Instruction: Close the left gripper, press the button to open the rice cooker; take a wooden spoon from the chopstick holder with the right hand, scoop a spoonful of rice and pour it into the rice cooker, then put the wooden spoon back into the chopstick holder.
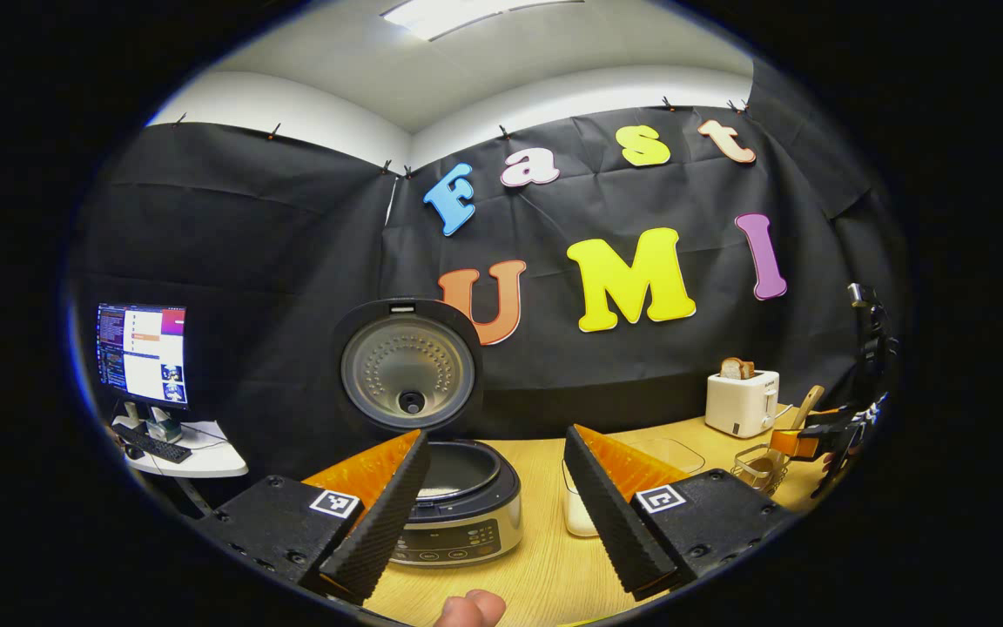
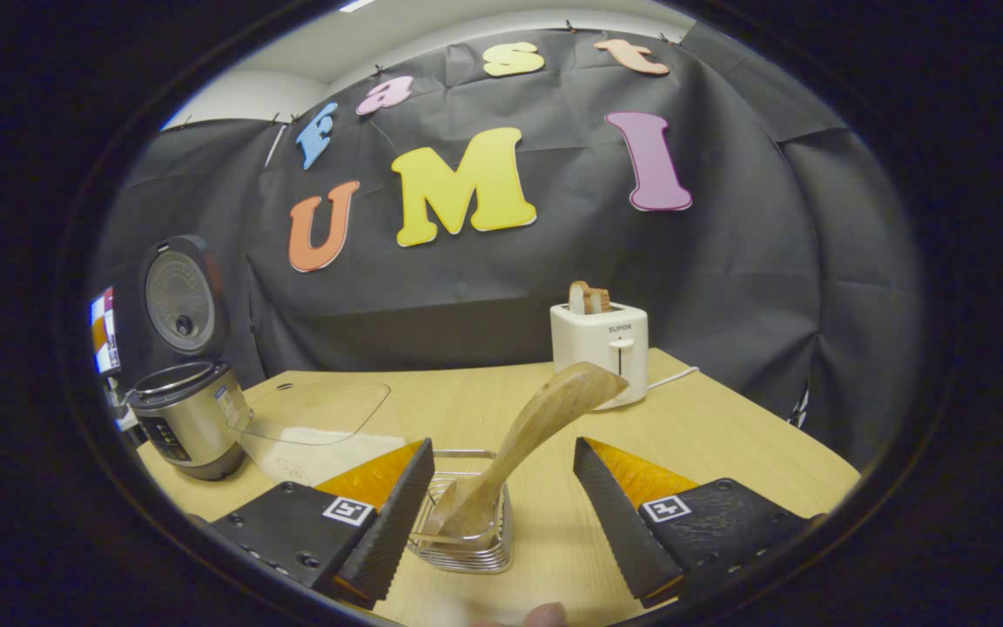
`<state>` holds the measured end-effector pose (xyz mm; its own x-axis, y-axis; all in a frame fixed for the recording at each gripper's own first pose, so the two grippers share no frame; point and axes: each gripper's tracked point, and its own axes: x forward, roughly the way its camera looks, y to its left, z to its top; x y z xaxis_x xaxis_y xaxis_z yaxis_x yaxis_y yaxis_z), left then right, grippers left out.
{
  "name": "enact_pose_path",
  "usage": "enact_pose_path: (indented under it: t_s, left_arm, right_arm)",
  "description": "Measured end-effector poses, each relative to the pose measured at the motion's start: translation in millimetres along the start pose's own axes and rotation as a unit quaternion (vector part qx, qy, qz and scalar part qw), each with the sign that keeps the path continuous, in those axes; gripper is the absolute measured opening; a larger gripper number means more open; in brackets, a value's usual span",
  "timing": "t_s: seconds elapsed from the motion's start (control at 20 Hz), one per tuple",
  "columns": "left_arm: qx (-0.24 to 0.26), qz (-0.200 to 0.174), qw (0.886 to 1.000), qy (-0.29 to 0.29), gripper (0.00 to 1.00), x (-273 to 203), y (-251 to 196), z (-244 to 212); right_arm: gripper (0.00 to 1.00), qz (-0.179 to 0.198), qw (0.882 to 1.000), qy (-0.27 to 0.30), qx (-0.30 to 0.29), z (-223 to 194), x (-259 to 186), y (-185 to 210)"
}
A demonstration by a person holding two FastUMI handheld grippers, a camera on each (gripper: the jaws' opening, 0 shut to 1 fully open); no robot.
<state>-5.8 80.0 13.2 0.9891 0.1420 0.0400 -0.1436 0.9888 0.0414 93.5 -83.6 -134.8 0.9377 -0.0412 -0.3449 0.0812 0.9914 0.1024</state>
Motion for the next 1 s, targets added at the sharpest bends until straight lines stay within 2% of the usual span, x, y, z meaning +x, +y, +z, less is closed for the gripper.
enact_pose_path:
  t_s: [0.15,0.2,0.25,0.3,0.35,0.4,0.45,0.5,0.55,0.6,0.65,0.7,0.8,0.85,1.0]
  left_arm:
    - [-0.002,0.003,1.000,0.000,0.99,-1,5,1]
    - [-0.002,0.005,1.000,0.000,0.99,-1,7,0]
    - [-0.003,0.006,1.000,0.001,0.99,0,9,0]
    - [-0.004,0.007,1.000,0.002,0.99,0,10,-1]
    - [-0.006,0.008,1.000,0.005,0.99,1,12,-3]
    - [-0.008,0.009,1.000,0.007,0.99,2,13,-4]
    - [-0.009,0.009,1.000,0.009,0.99,3,14,-6]
    - [-0.010,0.009,1.000,0.011,0.99,4,15,-8]
    - [-0.008,0.010,1.000,0.014,0.99,5,18,-11]
    - [-0.007,0.013,1.000,0.019,0.99,6,20,-13]
    - [-0.008,0.017,1.000,0.022,0.99,6,23,-14]
    - [-0.011,0.018,1.000,0.021,0.99,6,25,-14]
    - [-0.018,0.015,1.000,0.016,0.99,4,25,-9]
    - [-0.020,0.016,1.000,0.013,0.99,4,28,-8]
    - [-0.021,0.022,0.999,0.011,0.99,3,36,-5]
  right_arm:
    - [0.91,0.006,1.000,0.012,0.013,-3,14,1]
    - [0.83,0.007,1.000,0.015,0.019,-4,19,1]
    - [0.81,0.005,1.000,0.020,0.022,-7,23,0]
    - [0.66,0.009,0.999,0.026,0.025,-8,27,1]
    - [0.60,0.008,0.999,0.029,0.028,-11,30,0]
    - [0.48,0.012,0.999,0.030,0.033,-11,32,0]
    - [0.42,0.018,0.999,0.029,0.039,-9,30,4]
    - [0.28,0.015,0.999,0.027,0.042,-9,29,4]
    - [0.25,0.014,0.999,0.028,0.040,-10,30,4]
    - [0.23,0.028,0.998,0.027,0.047,-8,28,10]
    - [0.25,0.041,0.997,0.022,0.060,-4,26,16]
    - [0.10,0.035,0.998,0.017,0.058,-1,28,15]
    - [0.07,0.039,0.998,0.024,0.047,0,22,20]
    - [0.00,0.038,0.998,0.025,0.043,0,23,20]
    - [0.00,0.034,0.999,0.012,0.032,13,18,21]
